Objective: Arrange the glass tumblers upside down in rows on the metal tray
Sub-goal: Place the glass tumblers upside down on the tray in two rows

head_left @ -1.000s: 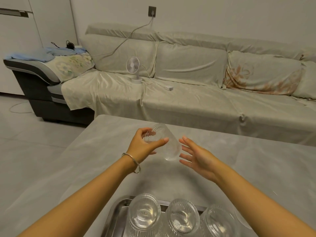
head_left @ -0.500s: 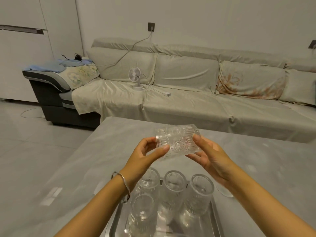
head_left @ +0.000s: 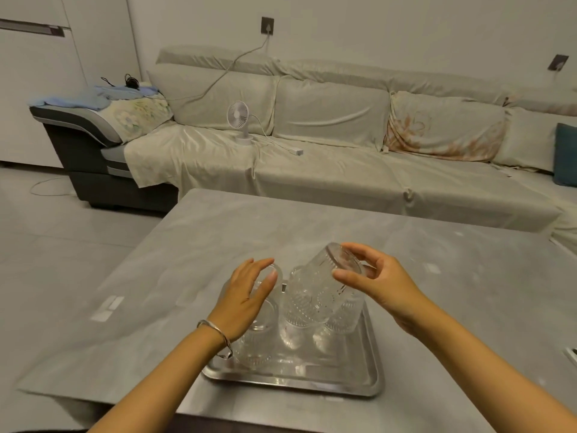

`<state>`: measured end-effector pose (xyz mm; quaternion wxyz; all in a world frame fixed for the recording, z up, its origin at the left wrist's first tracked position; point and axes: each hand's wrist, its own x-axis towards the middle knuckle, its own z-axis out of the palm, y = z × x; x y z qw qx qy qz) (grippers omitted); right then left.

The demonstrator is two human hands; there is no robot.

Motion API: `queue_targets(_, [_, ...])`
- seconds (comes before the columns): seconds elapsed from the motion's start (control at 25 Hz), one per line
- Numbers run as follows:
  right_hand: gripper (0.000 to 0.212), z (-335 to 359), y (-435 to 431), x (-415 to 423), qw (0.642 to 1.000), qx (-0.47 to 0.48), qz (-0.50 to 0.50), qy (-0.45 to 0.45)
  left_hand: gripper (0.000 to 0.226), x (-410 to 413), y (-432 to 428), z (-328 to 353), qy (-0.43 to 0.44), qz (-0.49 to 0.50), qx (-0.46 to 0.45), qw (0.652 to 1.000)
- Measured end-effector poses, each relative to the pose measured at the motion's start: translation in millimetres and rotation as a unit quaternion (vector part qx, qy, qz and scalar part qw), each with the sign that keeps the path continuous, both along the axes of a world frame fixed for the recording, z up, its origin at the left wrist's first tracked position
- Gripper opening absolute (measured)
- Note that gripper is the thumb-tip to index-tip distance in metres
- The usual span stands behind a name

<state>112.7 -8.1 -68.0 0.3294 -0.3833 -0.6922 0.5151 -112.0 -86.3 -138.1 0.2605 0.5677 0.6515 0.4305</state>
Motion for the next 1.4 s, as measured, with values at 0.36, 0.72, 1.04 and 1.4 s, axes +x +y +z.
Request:
queue_targets(0.36, [0.073, -44, -14, -7, 0.985, 0.076, 0.014, -0.155, 0.054, -6, 5, -33, 0.150, -0.004, 0.012, 0.989])
queue_targets(0.72, [0.076, -75, -20, -23, 0.981, 0.076, 0.018, -0.176, 0.053, -5, 7, -33, 0.161, -0.002, 0.003, 0.987])
queue_targets(1.04, [0.074, -86, -24, -29, 0.980, 0.079, 0.024, -0.183, 0.052, -4, 6, -31, 0.162, -0.001, 0.001, 0.987])
queue_targets(1.4, [0.062, -73, -23, -22, 0.983, 0.092, 0.054, -0.150, 0.044, -5, 9, -15, 0.188, -0.011, 0.009, 0.982])
